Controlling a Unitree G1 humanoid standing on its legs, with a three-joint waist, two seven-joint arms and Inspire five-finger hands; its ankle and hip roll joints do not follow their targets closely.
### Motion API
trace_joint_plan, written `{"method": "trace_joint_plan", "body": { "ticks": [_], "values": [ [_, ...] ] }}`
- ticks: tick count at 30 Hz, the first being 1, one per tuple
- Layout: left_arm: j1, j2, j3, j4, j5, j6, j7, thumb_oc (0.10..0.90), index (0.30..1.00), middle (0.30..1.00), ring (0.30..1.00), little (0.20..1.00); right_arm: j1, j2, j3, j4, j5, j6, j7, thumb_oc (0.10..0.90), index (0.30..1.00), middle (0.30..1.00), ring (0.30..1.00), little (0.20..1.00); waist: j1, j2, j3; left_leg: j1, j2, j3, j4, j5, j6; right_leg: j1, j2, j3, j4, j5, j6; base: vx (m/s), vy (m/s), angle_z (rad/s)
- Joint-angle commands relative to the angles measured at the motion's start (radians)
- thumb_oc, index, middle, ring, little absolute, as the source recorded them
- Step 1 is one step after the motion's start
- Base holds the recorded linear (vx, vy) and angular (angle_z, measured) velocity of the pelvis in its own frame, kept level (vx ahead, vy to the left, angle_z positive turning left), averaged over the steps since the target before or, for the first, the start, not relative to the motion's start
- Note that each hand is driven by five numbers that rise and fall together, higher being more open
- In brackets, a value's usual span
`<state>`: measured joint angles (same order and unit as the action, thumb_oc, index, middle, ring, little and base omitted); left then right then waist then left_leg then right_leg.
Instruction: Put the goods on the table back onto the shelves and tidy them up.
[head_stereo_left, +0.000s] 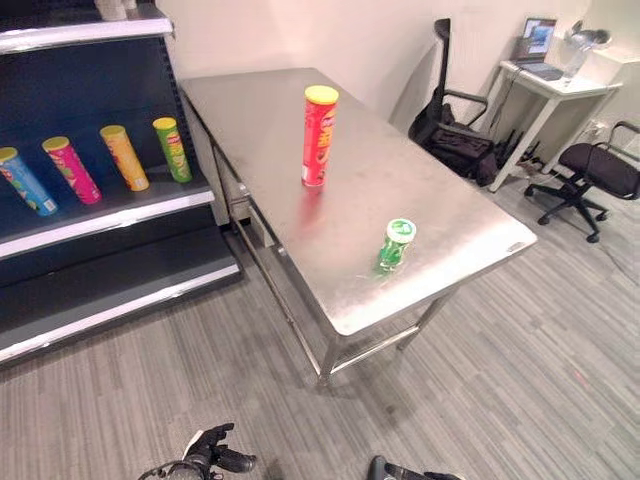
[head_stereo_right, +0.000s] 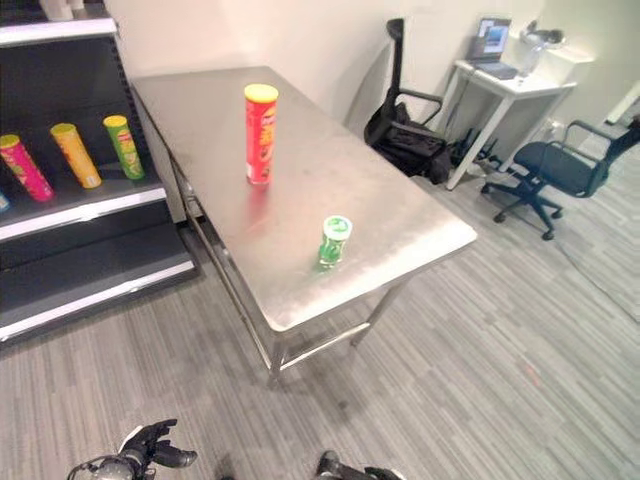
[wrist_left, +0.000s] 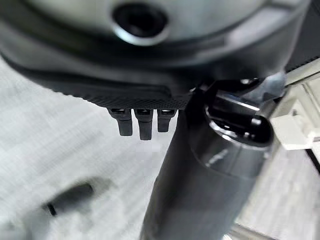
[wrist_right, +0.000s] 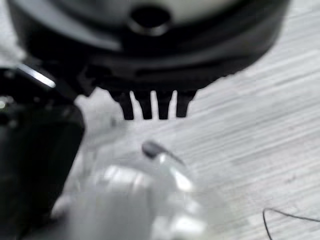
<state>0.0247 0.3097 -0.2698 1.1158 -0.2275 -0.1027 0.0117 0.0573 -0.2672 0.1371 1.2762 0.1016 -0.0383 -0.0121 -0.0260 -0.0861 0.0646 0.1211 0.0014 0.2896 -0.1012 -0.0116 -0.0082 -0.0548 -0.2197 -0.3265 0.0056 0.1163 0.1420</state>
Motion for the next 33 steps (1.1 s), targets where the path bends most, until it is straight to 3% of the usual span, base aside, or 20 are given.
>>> {"method": "trace_joint_plan", "body": {
  "ticks": [1,5,6,7,10,14,20,21,25,33],
  "values": [
    [-0.042,0.003,0.048,-0.114,0.007,-0.033,-0.026,0.8,0.9,0.9,0.9,0.9,0.007,-0.233,-0.083,-0.202,0.01,-0.036,-0.083,0.8,0.9,0.9,0.9,0.9,-0.012,0.017,0.008,-0.032,0.098,0.018,0.014,0.027,-0.075,0.11,0.023,0.018,-0.093,-0.024,0.046,0.07,-0.065,-0.1],
    [-0.01,-0.003,0.075,-0.124,0.037,-0.033,-0.037,0.8,0.9,0.9,0.9,0.9,0.095,-0.432,-0.218,-0.672,-0.09,-0.062,-0.079,0.8,0.9,0.9,0.9,0.9,-0.031,0.015,0.004,-0.028,0.105,0.026,0.014,0.026,-0.081,0.113,0.025,0.021,-0.093,-0.026,0.049,0.03,-0.028,-0.09],
    [-0.009,-0.007,0.08,-0.105,0.05,-0.034,-0.04,0.8,0.9,0.9,0.9,0.9,0.109,-0.529,-0.262,-0.867,-0.122,-0.092,-0.053,0.8,0.9,0.9,0.9,0.9,-0.04,0.012,0.004,-0.02,0.108,0.034,0.014,0.021,-0.083,0.118,0.029,0.027,-0.093,-0.029,0.049,0.01,-0.012,-0.08],
    [-0.01,-0.007,0.079,-0.105,0.05,-0.034,-0.04,0.8,0.9,0.9,0.9,0.9,0.111,-0.529,-0.265,-0.87,-0.122,-0.09,-0.052,0.8,0.9,0.9,0.9,0.9,-0.039,0.012,0.003,-0.023,0.107,0.034,0.014,0.024,-0.083,0.114,0.029,0.027,-0.093,-0.027,0.049,0.0,0.0,0.0],
    [-0.007,-0.005,0.08,-0.095,0.052,-0.036,-0.046,0.8,0.9,0.9,0.9,0.9,0.097,-0.628,-0.326,-1.128,-0.043,-0.158,0.006,0.8,0.9,0.9,0.9,0.9,-0.043,0.011,0.001,-0.015,0.113,0.044,0.014,0.02,-0.086,0.118,0.032,0.034,-0.093,-0.032,0.049,0.0,0.0,0.0],
    [-0.003,0.003,0.077,-0.103,0.057,-0.037,-0.063,0.8,0.9,0.9,0.9,0.9,0.067,-0.692,-0.312,-1.3,0.041,-0.193,0.089,0.8,0.9,0.9,0.9,0.9,-0.036,0.012,-0.003,-0.014,0.115,0.047,0.014,0.023,-0.086,0.118,0.031,0.035,-0.093,-0.033,0.047,0.0,0.0,0.0],
    [0.015,0.013,0.058,-0.12,0.055,-0.04,-0.081,0.8,0.9,0.9,0.9,0.9,-0.064,-0.762,-0.167,-1.336,0.1,-0.201,0.156,0.8,0.9,0.9,0.9,0.9,-0.017,0.019,-0.009,-0.002,0.115,0.047,0.014,0.021,-0.089,0.136,0.027,0.027,-0.093,-0.041,0.044,0.01,-0.026,0.05],
    [0.017,0.016,0.049,-0.124,0.056,-0.039,-0.085,0.8,0.9,0.9,0.9,0.9,-0.151,-0.772,-0.067,-1.314,0.087,-0.201,0.164,0.8,0.9,0.9,0.9,0.9,-0.005,0.027,-0.01,0.005,0.113,0.045,0.014,0.021,-0.089,0.147,0.025,0.023,-0.092,-0.046,0.043,0.02,-0.046,0.07],
    [0.015,0.02,0.03,-0.128,0.049,-0.037,-0.08,0.8,0.9,0.9,0.9,0.9,-0.316,-0.751,0.095,-1.237,0.057,-0.193,0.146,0.8,0.9,0.9,0.9,0.9,0.014,0.037,-0.01,0.014,0.112,0.042,0.014,0.022,-0.09,0.162,0.021,0.012,-0.092,-0.05,0.039,0.02,-0.031,0.1],
    [0.022,0.013,0.018,-0.129,0.032,-0.034,-0.068,0.8,0.9,0.9,0.9,0.9,-0.483,-0.673,0.232,-1.095,-0.019,-0.178,0.081,0.8,0.9,0.9,0.9,0.9,0.04,0.048,-0.001,0.012,0.115,0.02,0.014,0.03,-0.091,0.18,0.018,-0.015,-0.092,-0.054,0.034,0.01,-0.022,0.07]
  ]
}}
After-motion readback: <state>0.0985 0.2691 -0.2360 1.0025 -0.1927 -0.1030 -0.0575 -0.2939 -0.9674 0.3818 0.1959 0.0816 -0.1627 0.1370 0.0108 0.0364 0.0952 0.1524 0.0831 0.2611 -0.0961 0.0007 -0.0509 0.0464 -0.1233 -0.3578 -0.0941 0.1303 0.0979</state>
